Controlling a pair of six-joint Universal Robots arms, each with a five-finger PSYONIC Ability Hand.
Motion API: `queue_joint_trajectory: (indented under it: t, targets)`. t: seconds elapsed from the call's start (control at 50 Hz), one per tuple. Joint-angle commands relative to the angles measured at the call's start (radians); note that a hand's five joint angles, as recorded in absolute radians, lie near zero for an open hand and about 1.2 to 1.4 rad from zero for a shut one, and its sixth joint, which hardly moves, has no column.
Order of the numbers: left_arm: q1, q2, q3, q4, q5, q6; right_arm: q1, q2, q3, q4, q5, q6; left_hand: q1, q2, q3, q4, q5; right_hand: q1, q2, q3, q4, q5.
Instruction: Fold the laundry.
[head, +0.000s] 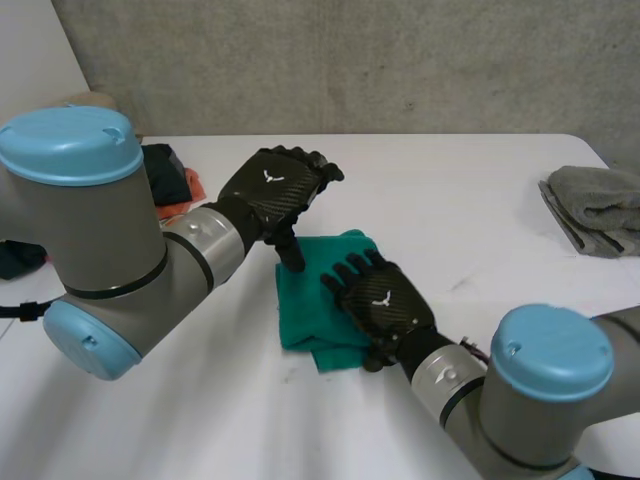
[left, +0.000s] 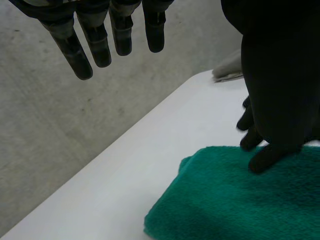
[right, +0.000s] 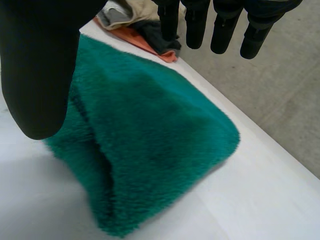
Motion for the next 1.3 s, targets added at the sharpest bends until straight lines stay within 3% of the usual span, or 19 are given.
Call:
queue_joint_trajectory:
  t: [0.02,0.18,0.26,0.34,0.48,0.56,0.66,0.78,0.92,1.04,1.14,1.24,1.3]
  targets:
    - [-0.008,-0.008,-0.015,-0.001,0.01,-0.006,0.008,0.091,-0.054,-0.03,0.009,-0.071,-0.019,-0.005,-0.018,-0.006,-0.006,-0.052,-0.031,-0.036,-0.036,-0.043]
    - [-0.011,-0.008,-0.038,0.002,0.013,-0.006,0.008,0.15,-0.11,-0.034,0.015,-0.116,-0.022,-0.008,-0.021,-0.009,-0.009,0.071,0.093,0.088,0.088,0.08]
    - [-0.011,-0.011,-0.041,0.002,0.013,-0.006,0.008,0.172,-0.124,-0.034,0.012,-0.116,-0.022,-0.008,-0.021,-0.009,-0.009,0.332,0.353,0.348,0.348,0.341]
    - [-0.01,-0.011,-0.041,0.002,0.012,-0.006,0.008,0.172,-0.13,-0.034,0.009,-0.114,-0.022,-0.008,-0.021,-0.009,-0.009,0.438,0.46,0.455,0.454,0.447]
    - [-0.01,-0.011,-0.043,0.002,0.012,-0.008,0.008,0.178,-0.162,-0.033,0.007,-0.105,-0.019,-0.005,-0.018,-0.006,-0.006,0.447,0.469,0.464,0.464,0.456]
    - [-0.01,-0.011,-0.043,0.002,0.012,-0.008,0.008,0.197,-0.191,-0.031,0.007,-0.102,-0.019,-0.005,-0.018,-0.006,-0.006,0.649,0.671,0.666,0.666,0.658]
    - [-0.008,-0.01,-0.043,0.002,0.01,-0.008,0.006,0.215,-0.237,-0.022,0.013,-0.096,-0.019,-0.005,-0.018,-0.006,-0.006,1.161,1.183,1.178,1.178,1.17]
    - [-0.001,-0.005,-0.041,0.002,0.01,-0.008,-0.013,0.201,-0.262,-0.02,0.018,-0.099,-0.019,-0.005,-0.018,-0.006,-0.006,1.162,1.184,1.179,1.179,1.171]
    - [0.005,-0.002,-0.038,0.002,0.012,-0.006,-0.185,0.155,-0.301,0.016,-0.042,-0.114,-0.019,-0.005,-0.018,-0.006,-0.006,1.162,1.184,1.179,1.179,1.171]
    - [0.005,-0.004,-0.024,0.004,0.012,-0.008,-0.335,0.149,-0.415,0.0,-0.242,-0.107,-0.019,-0.005,-0.018,-0.006,-0.006,1.162,1.184,1.179,1.179,1.171]
    - [-0.001,-0.004,-0.012,0.013,0.012,-0.009,-0.42,0.155,-0.553,-0.082,-0.32,-0.076,-0.019,-0.005,-0.018,-0.006,-0.006,1.162,1.184,1.179,1.179,1.171]
    - [-0.005,-0.004,-0.007,0.024,0.012,-0.008,-0.538,0.178,-0.703,-0.194,-0.32,0.101,-0.019,-0.005,-0.018,-0.006,-0.006,1.162,1.184,1.179,1.179,1.171]
    - [-0.004,-0.004,-0.001,0.025,0.012,-0.008,-0.654,0.239,-0.836,-0.25,-0.327,0.282,-0.019,-0.005,-0.018,-0.006,-0.006,1.162,1.184,1.179,1.179,1.171]
